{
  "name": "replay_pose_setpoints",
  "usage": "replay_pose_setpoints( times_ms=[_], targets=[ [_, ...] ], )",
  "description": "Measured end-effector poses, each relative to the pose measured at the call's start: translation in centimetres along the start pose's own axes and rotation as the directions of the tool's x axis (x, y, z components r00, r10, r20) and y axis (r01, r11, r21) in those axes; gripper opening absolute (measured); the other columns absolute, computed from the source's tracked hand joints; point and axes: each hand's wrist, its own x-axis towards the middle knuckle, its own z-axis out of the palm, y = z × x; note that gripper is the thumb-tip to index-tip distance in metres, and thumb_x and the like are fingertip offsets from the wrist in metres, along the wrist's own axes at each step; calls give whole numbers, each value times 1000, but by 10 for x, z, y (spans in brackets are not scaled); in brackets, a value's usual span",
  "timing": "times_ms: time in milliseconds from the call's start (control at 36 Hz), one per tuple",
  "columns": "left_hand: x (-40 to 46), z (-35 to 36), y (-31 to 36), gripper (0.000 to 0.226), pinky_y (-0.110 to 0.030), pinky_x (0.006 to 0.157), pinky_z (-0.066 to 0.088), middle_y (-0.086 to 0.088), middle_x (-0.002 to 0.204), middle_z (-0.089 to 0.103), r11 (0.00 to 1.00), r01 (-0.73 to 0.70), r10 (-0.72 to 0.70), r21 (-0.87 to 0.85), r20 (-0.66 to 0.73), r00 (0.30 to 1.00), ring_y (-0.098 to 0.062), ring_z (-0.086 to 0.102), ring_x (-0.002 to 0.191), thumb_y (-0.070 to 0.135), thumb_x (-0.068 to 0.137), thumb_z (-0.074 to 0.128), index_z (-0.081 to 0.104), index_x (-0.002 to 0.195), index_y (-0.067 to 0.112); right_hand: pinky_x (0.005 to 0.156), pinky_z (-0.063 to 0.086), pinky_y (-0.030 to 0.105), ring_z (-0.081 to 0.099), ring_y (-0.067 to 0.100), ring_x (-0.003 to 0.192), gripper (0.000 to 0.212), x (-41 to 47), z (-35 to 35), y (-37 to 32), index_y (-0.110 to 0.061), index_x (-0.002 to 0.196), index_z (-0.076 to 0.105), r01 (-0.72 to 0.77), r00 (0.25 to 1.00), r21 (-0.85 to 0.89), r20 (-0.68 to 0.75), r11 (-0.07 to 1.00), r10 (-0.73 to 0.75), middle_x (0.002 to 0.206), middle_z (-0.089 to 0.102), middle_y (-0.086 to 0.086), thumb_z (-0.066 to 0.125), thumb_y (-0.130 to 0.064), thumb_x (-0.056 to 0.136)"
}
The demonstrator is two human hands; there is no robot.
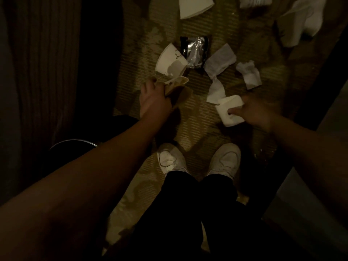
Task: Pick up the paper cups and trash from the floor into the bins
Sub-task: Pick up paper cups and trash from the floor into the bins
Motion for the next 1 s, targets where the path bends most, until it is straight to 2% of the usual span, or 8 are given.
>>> replay_pose_setpoints(
  times_ms=[83, 194, 250, 389, 611, 778, 917, 1000],
  targets=[
    [13, 2, 3, 50, -43, 111, 27, -16, 153, 28, 998, -50, 49, 36, 35, 998, -32, 27, 138, 20, 89, 54, 47, 136, 6, 94, 45, 34, 54, 31, 117, 59, 17, 12, -20, -8, 131, 60, 66, 998, -79, -10, 995, -67, 129, 56, 15, 77, -40, 84],
    [33, 9, 6, 57, -46, 114, 25, -13, 156, 25, 996, -69, 63, 56, 104, 993, -32, 25, 140, 25, 89, 56, 39, 141, 8, 95, 41, 31, 51, 32, 122, 70, 45, 33, -42, -6, 138, 51, 32, 998, -107, -50, 994, -37, 137, 51, 18, 77, -41, 83],
    [42, 14, 7, 61, -48, 116, 24, -13, 156, 24, 997, -63, 54, 52, 161, 985, -34, 25, 141, 24, 89, 57, 35, 144, 9, 102, 39, 36, 47, 34, 127, 75, 55, 44, -47, -4, 142, 45, 21, 993, -89, -111, 996, -31, 141, 46, 20, 77, -38, 83],
    [54, 24, 5, 57, -49, 115, 27, -16, 152, 32, 999, -43, 37, 18, 246, 969, -34, 32, 139, 19, 93, 54, 34, 145, 7, 102, 44, 41, 52, 30, 123, 68, 63, 59, -47, -5, 141, 44, 23, 981, 45, -191, 999, -14, 138, 53, 16, 76, -27, 85],
    [60, 31, 7, 67, -49, 114, 29, -13, 158, 18, 998, -59, 56, 9, 171, 984, -34, 20, 143, 22, 88, 59, 32, 150, 16, 92, 40, 27, 51, 26, 125, 70, 37, 36, -26, -12, 147, 38, 54, 986, 125, -162, 991, -33, 140, 51, 11, 75, -21, 88],
    [68, 33, 20, 59, -41, 116, 30, -11, 159, 16, 967, 147, -124, -208, 116, 985, -31, 23, 144, 25, 92, 59, 40, 146, 10, 97, 42, 30, 49, 20, 123, 61, 30, -16, -5, -9, 143, 45, 70, 968, 184, -250, 980, -23, 138, 51, 8, 73, -18, 90],
    [74, 44, 27, 82, -42, 108, 41, -12, 146, 34, 839, 292, -284, -459, 88, 955, -30, 41, 132, 40, 77, 79, 38, 139, 5, 112, 35, 45, 39, 34, 135, 73, 47, -41, 4, -10, 143, 47, -44, 940, 32, -337, 999, 52, 150, 36, 16, 78, -36, 83],
    [76, 50, 34, 94, -39, 103, 43, -12, 149, 35, 755, 359, -361, -549, 110, 926, -31, 45, 132, 36, 73, 84, 27, 142, 10, 104, 41, 36, 47, 33, 129, 65, 56, -40, 0, -6, 138, 51, -36, 943, 92, -326, 995, 64, 144, 45, 17, 78, -29, 83]
  ],
)
